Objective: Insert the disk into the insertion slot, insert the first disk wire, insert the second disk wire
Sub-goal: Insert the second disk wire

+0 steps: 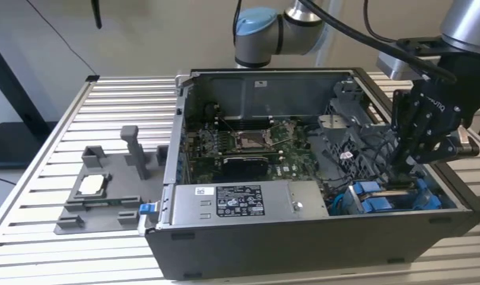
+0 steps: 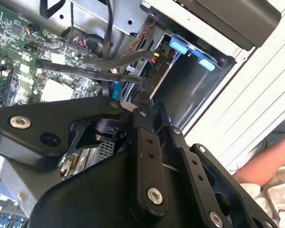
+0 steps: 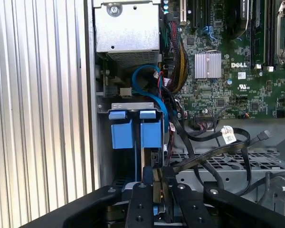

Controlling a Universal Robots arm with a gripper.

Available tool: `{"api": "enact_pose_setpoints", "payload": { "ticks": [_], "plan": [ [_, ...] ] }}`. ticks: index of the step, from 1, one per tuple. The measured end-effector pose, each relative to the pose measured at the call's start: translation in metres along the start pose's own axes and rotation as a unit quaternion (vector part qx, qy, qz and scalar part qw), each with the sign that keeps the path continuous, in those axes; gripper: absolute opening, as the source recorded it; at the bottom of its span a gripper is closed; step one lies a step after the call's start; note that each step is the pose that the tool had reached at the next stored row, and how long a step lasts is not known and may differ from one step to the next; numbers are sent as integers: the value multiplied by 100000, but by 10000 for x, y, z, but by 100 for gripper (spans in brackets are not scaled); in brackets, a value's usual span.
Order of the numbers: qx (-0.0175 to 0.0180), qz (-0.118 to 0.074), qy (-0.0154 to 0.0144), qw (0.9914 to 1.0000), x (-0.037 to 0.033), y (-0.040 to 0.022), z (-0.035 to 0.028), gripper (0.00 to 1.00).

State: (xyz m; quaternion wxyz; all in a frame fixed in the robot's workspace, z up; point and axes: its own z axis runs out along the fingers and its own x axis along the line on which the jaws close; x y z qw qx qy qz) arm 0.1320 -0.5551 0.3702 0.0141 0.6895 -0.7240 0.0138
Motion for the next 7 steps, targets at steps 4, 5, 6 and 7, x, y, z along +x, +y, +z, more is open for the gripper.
{"api": "enact_pose_setpoints", "payload": {
  "ticks": [4,5,6,7],
  "plan": [
    [-3,1,-3,100000,0,0,0,24],
    [-4,1,-1,100000,0,0,0,24],
    [-6,3,-2,100000,0,0,0,24],
    [-6,1,-2,100000,0,0,0,24]
  ]
}}
